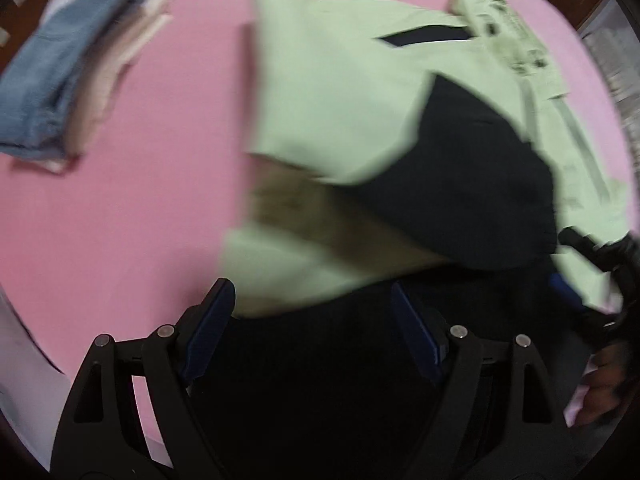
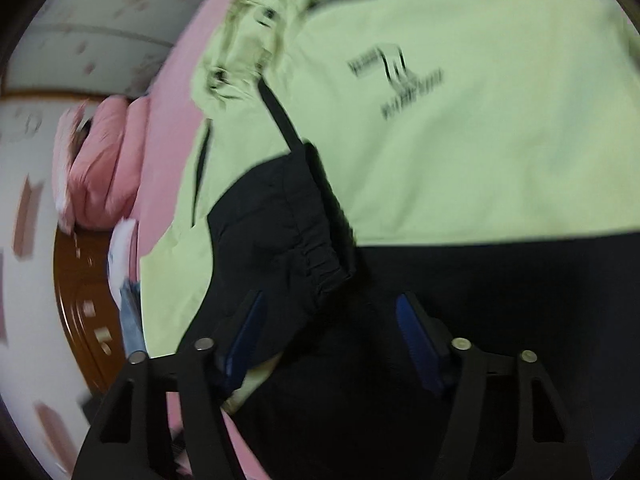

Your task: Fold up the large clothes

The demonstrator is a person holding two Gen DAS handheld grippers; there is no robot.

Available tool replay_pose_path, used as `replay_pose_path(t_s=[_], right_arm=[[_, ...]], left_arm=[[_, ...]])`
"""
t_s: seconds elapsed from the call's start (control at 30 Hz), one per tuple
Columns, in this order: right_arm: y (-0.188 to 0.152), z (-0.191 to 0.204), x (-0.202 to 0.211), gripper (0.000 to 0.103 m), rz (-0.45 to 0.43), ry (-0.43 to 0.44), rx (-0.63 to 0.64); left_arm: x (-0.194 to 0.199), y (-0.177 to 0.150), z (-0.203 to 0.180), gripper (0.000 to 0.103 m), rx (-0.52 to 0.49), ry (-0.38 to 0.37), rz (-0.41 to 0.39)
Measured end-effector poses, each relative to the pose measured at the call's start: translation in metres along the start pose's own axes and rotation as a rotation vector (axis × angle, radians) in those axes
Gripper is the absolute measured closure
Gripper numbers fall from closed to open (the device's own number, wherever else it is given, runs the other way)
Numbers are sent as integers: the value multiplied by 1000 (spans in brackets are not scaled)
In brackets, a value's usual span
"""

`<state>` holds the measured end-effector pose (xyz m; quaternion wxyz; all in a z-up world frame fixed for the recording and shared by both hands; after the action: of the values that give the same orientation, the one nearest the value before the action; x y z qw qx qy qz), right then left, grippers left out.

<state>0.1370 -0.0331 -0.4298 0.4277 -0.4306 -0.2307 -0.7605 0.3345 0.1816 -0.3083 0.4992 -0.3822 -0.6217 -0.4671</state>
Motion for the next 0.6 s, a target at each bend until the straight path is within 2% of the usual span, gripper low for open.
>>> replay_pose_path(t_s=[0.07, 0.1, 0.17, 0.2, 0.23, 0.37, 0.43, 0.6], right_arm=[[1, -1, -18, 48, 13, -11, -52], [2, 0, -26, 57, 16, -18, -68], [5, 4, -35, 71, 9, -38, -68], [8, 9, -37, 83, -7, -19, -52], [11, 15, -37, 87, -22, -3, -30], [22, 42, -17, 91, -120, 51, 70], [30, 61, 8, 91, -210, 103, 125], [42, 98, 66, 91, -403, 158, 242]], left_arm=[[-11, 6, 16, 26, -8, 12, -23], [-14, 8, 21, 27, -7, 6, -36], [-23, 15, 31, 34, 5, -3, -51], [-29, 18, 36, 36, 15, -11, -56], [-31, 21, 42, 42, 30, -22, -62], [-37, 27, 57, 65, 55, -43, -61], [-34, 27, 62, 75, 59, -65, -52], [-34, 26, 76, 87, 58, -83, -43]])
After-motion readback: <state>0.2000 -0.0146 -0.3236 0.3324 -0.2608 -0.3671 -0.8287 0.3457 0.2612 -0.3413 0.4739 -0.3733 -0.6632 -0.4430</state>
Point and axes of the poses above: each gripper's, at about its wrist camera, not at the fingertips, and x roughly against the way its jaws point, z to its left, y to its top, the point moved 3 cm from there along -x, roughly the way its jaws point, and after that the axes turned 3 degrees about -y, right-handed, at the moved point
